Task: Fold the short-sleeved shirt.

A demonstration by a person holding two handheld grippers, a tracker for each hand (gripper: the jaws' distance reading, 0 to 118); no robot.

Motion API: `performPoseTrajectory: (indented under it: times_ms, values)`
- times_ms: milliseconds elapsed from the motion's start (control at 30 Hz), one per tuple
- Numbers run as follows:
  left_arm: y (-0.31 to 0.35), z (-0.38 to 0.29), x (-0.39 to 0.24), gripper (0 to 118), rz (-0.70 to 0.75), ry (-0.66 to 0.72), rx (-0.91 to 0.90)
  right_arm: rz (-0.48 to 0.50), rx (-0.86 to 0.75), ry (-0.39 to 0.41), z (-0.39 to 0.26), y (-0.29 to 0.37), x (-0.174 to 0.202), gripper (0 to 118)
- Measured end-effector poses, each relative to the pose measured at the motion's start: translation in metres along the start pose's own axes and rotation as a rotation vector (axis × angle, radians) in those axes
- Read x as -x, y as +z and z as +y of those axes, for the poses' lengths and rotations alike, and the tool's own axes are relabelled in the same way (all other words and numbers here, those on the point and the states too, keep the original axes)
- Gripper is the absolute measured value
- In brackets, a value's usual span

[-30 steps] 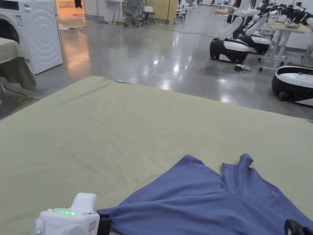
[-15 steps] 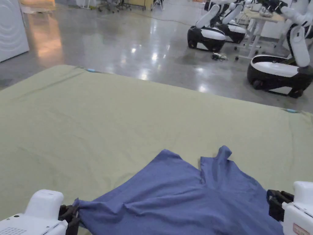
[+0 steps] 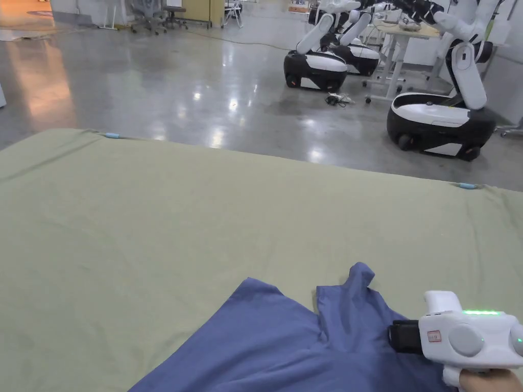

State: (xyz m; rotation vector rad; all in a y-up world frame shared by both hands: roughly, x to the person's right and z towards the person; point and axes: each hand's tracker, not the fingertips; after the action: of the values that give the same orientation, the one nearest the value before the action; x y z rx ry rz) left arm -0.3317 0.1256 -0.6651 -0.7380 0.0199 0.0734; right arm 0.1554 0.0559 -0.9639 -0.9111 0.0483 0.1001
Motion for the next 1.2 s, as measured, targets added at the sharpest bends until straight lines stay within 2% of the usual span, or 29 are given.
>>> performPoseTrajectory:
  times_ms: [33, 67, 100, 167, 200, 267, 400, 533, 733, 833, 1100, 1200]
  values:
    - [0.000, 0.000, -0.001, 2, 0.007, -0.003, 0.004, 0.018, -0.012, -0.013, 0.000, 0.009, 0.004, 75]
    - [0.001, 0.000, -0.001, 2, 0.003, 0.000, 0.006, 0.009, -0.023, 0.003, -0.003, 0.017, 0.008, 46]
    - [0.002, 0.002, 0.001, 2, -0.006, 0.010, 0.001, -0.004, -0.045, 0.055, -0.005, 0.025, 0.016, 8]
    - [0.004, 0.003, -0.001, 2, -0.014, 0.017, -0.006, -0.014, -0.043, 0.116, -0.010, 0.038, 0.027, 8]
    - [0.005, 0.003, -0.001, 2, -0.014, 0.019, -0.011, 0.036, -0.032, 0.124, -0.014, 0.049, 0.034, 8]
    - [0.007, 0.003, 0.001, 2, -0.023, 0.030, -0.013, 0.033, -0.066, 0.130, -0.019, 0.072, 0.041, 8]
    - [0.011, 0.010, 0.005, 2, -0.038, 0.038, -0.029, 0.101, -0.171, 0.097, -0.022, 0.138, 0.036, 8]
    - [0.024, 0.032, 0.009, 2, -0.055, 0.048, -0.075, 0.115, -0.262, 0.154, -0.011, 0.219, 0.016, 8]
    - [0.035, 0.118, 0.001, 2, -0.068, 0.019, -0.224, 0.098, -0.423, 0.176, 0.049, 0.334, -0.020, 8]
    - [0.042, 0.178, -0.006, 2, -0.067, 0.011, -0.288, 0.048, -0.514, 0.182, 0.087, 0.385, -0.033, 8]
    - [0.087, 0.326, -0.033, 2, 0.033, -0.080, -0.462, -0.015, -0.748, 0.046, 0.168, 0.481, -0.072, 8]
    - [0.107, 0.370, -0.035, 2, 0.016, -0.026, -0.546, -0.026, -0.821, -0.016, 0.196, 0.508, -0.086, 8]
